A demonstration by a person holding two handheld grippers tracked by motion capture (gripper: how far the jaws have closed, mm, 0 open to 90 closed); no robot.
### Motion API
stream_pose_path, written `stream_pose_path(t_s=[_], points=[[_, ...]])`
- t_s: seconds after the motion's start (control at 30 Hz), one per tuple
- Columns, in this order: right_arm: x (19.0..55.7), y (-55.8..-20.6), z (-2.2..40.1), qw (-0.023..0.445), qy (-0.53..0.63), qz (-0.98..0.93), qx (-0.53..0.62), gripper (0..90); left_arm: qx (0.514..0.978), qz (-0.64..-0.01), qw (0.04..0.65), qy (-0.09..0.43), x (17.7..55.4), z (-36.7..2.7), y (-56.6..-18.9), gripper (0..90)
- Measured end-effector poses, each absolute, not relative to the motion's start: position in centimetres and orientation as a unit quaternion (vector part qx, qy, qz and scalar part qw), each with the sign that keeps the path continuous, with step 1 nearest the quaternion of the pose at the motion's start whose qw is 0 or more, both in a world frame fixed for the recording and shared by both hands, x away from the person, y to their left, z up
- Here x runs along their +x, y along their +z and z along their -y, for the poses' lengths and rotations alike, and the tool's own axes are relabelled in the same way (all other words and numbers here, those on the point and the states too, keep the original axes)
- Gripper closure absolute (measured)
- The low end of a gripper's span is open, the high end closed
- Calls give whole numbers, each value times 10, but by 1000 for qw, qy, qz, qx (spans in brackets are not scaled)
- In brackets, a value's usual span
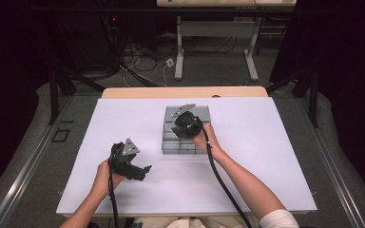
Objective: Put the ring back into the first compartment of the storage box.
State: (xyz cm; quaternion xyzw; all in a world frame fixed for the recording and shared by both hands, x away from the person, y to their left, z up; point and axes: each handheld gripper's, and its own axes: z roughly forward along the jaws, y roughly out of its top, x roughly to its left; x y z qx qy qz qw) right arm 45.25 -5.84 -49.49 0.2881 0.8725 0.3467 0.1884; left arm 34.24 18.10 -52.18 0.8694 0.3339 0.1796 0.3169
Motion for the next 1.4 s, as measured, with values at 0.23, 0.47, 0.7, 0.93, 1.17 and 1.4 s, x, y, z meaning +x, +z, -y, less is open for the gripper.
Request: stream_pose_path(t_s=[0.23, 0.47, 0.7, 0.93, 1.17, 1.4], points=[[463, -504, 52, 178, 330, -880, 292, 701, 872, -334, 313, 175, 343, -182, -522, 0], [468, -511, 49, 173, 315, -882, 303, 697, 870, -335, 316, 177, 343, -182, -523, 0], [470, -511, 52, 180, 320, -878, 308, 685, 873, -332, 312, 174, 343, -182, -522, 0], [470, -512, 51, 184, 324, -875, 308, 538, 871, -332, 315, 180, 342, -181, -522, 0], [465, -505, 61, 152, 336, -873, 319, 377, 869, -330, 318, 184, 342, -180, -522, 0], [451, -503, 80, 127, 340, -874, 324, 251, 871, -328, 315, 185, 341, -181, -521, 0]])
